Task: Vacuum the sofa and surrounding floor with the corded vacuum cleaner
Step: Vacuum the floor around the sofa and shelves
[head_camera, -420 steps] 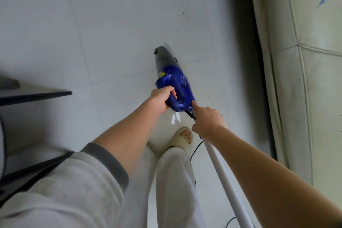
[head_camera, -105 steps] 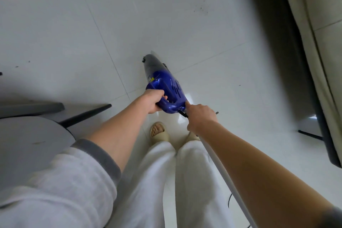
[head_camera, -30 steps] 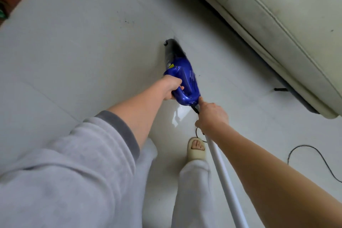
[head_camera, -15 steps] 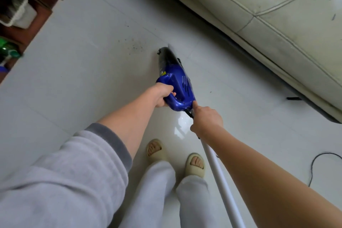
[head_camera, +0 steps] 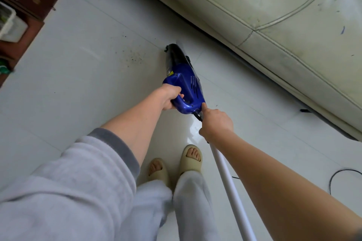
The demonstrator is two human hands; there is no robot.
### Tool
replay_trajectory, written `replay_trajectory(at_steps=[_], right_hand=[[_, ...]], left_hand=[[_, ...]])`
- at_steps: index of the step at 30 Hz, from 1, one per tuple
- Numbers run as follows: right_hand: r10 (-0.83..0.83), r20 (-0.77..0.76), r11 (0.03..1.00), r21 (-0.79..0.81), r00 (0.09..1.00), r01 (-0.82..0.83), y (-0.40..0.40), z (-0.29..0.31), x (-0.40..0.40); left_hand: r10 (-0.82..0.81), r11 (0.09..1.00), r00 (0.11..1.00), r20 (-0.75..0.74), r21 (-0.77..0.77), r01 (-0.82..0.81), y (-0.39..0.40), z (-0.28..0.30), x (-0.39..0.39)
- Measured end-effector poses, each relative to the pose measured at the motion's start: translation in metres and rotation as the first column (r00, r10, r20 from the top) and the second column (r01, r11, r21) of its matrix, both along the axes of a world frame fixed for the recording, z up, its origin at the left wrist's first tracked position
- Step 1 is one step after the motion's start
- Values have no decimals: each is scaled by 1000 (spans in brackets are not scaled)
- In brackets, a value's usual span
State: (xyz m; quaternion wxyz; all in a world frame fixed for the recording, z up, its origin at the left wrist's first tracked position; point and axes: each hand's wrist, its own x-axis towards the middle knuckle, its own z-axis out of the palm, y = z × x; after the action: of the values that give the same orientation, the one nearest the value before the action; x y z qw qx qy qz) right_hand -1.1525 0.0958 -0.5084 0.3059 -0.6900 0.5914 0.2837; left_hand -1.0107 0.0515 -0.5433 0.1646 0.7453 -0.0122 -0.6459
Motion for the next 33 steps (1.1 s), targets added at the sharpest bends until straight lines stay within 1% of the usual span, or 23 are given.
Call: replay_trajectory(at_steps=[3,7,11,14,16,19,23,26,33], right_hand=[[-1,4,1000,17,1000,1,-9,0,-8],[-50,-15,997,52,999,51,-17,7,-6],[-80,-59,996,44,995,83,-25,15,20],[-163,-82,984,60,983,168,-25,18,53],[-249,-85,965,65,965,255,-26,15,90],[-367,-43,926,83,929,369,-27,13,150],[-461,-8,884,87,887,460,-34,3,216],[-486,19,871,87,874,483,-35,1,238],[-641,73,768,78,764,636,-16,0,241]], left_hand=[[5,1000,1000,3,-4,-5,-7,-1,-8],[-15,1000,1000,-11,-1,15,-18,0,-10],[-69,998,997,-32,8,69,-30,1,14],[-137,990,989,-50,11,138,-40,2,43],[-233,972,971,-53,-9,233,-55,1,75],[-366,930,930,-31,-3,366,-73,3,128],[-474,880,880,33,12,474,-95,0,184],[-530,848,847,49,9,530,-100,0,202],[-618,785,784,61,-7,620,-95,4,194]])
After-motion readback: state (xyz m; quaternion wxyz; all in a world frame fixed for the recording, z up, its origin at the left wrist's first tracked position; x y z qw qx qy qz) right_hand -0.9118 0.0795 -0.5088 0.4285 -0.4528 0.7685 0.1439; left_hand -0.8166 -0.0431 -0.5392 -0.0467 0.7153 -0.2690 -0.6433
